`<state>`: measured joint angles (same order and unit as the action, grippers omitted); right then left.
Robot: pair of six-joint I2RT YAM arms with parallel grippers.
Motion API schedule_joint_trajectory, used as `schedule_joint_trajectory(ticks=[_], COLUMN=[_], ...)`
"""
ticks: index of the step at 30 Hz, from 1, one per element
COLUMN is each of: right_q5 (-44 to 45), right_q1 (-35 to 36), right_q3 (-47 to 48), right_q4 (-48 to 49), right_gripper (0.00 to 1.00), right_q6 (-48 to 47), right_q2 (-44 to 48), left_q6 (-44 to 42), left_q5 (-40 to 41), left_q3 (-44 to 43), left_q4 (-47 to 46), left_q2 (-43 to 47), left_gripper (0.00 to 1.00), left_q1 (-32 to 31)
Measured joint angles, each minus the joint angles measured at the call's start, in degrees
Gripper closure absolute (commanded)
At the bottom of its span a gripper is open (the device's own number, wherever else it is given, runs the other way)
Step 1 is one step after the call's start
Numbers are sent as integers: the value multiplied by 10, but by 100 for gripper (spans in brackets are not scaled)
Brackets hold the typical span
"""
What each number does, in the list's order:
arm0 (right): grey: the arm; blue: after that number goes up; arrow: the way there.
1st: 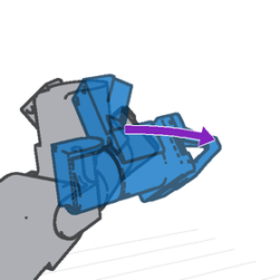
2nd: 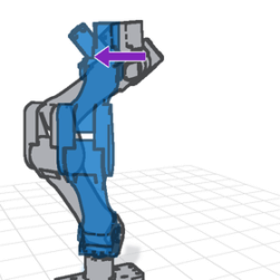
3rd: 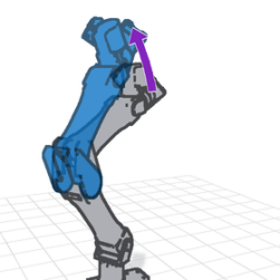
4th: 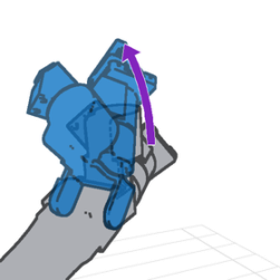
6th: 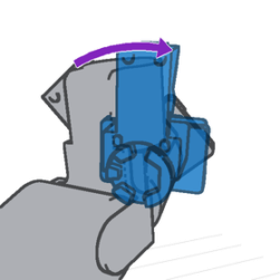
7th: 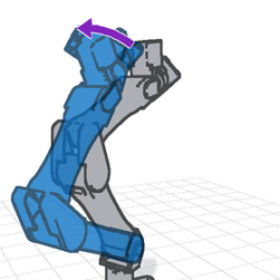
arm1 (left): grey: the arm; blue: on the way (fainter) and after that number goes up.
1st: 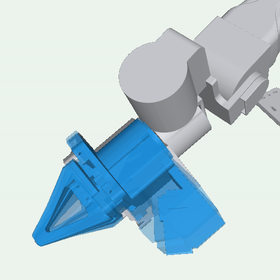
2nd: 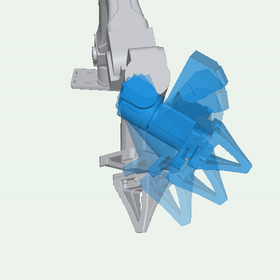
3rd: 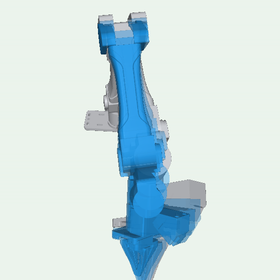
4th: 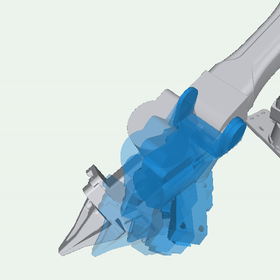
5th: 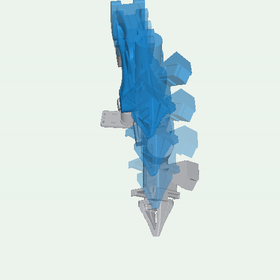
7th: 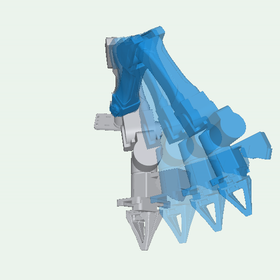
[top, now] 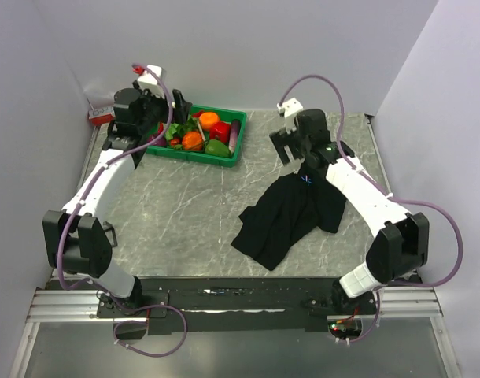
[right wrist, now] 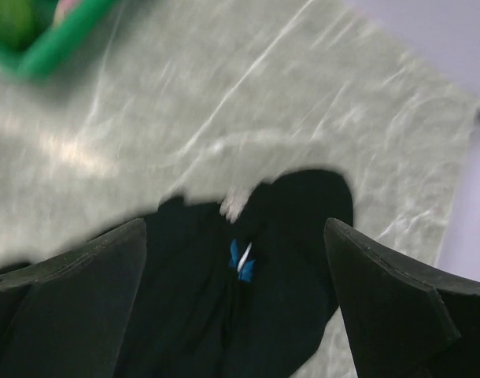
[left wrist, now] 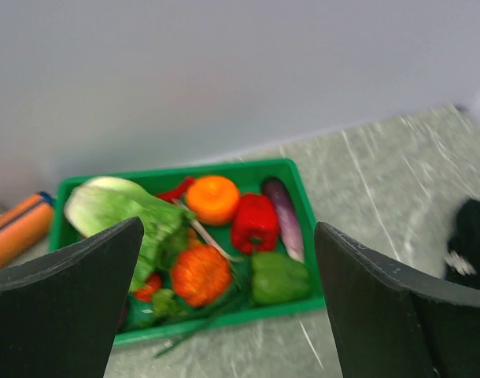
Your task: Remove the brooch from the garment
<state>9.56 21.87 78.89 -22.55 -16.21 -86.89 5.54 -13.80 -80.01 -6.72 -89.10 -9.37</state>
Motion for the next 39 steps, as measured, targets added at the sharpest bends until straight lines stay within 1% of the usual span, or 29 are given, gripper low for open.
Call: schedule_joint_trajectory(ticks=[2, 5, 6, 8, 9, 11, 14, 15, 18, 22, 23, 24, 26, 27, 28, 29, 32, 34, 36, 39], right_q5=[-62, -157, -174, -183, -184, -188, -213, -222, -253, -275, -276, -275, -264, -258, -253, -249, -246, -251, -259, -280], right_q1=[-19, -81, -109, -151, -169, -188, -206, -210, -224, -230, -229, -228, -225, -224, -223, -222, -218, -210, -190, -144], right_q3=[-16, -19, -19, -20, -21, -17, 14, 20, 22, 22, 23, 24, 27, 30, 34, 37, 37, 37, 34, 26], right_q4=[-39, -89, -101, -115, -121, -134, -166, -168, -184, -201, -202, -201, -201, -200, -200, -201, -206, -204, -202, -195], right_gripper=[2, 8, 11, 16, 19, 22, 18, 15, 11, 12, 15, 32, 54, 79, 92, 100, 100, 100, 100, 100], right_q6=[-27, -42, -43, -47, -49, -56, -58, -58, -63, -76, -79, -83, -88, -92, -96, -94, -99, -109, -131, -163], right_q2=[13, 19, 19, 16, 12, -9, -74, -93, -138, -148, -148, -150, -161, -171, -181, -194, -204, -185, -145, -47], left_q6=[-7, -36, -48, -75, -90, -114, -146, -156, -187, -210, -213, -214, -218, -219, -220, -220, -219, -218, -217, -209], left_q5=[-24, -63, -73, -94, -103, -120, -152, -167, -197, -204, -205, -205, -205, -204, -204, -204, -208, -215, -223, -232], left_q3=[4, 6, 6, 6, 6, 6, 6, 5, -1, 2, 3, 3, 3, 3, 3, 3, 3, 0, -12, -48], left_q4=[9, 31, 36, 52, 61, 80, 110, 124, 175, 216, 222, 225, 225, 225, 225, 225, 224, 223, 220, 209], left_q2=[0, 0, 0, 0, -1, -5, -21, -29, -62, -85, -86, -86, -86, -86, -86, -86, -87, -95, -116, -165], left_gripper=[3, 4, 3, 3, 3, 2, 2, 2, 2, 2, 2, 2, 2, 2, 2, 2, 3, 4, 4, 5], left_q1=[-6, -22, -27, -42, -49, -62, -76, -79, -87, -93, -94, -95, -97, -97, -98, -99, -101, -104, -112, -129])
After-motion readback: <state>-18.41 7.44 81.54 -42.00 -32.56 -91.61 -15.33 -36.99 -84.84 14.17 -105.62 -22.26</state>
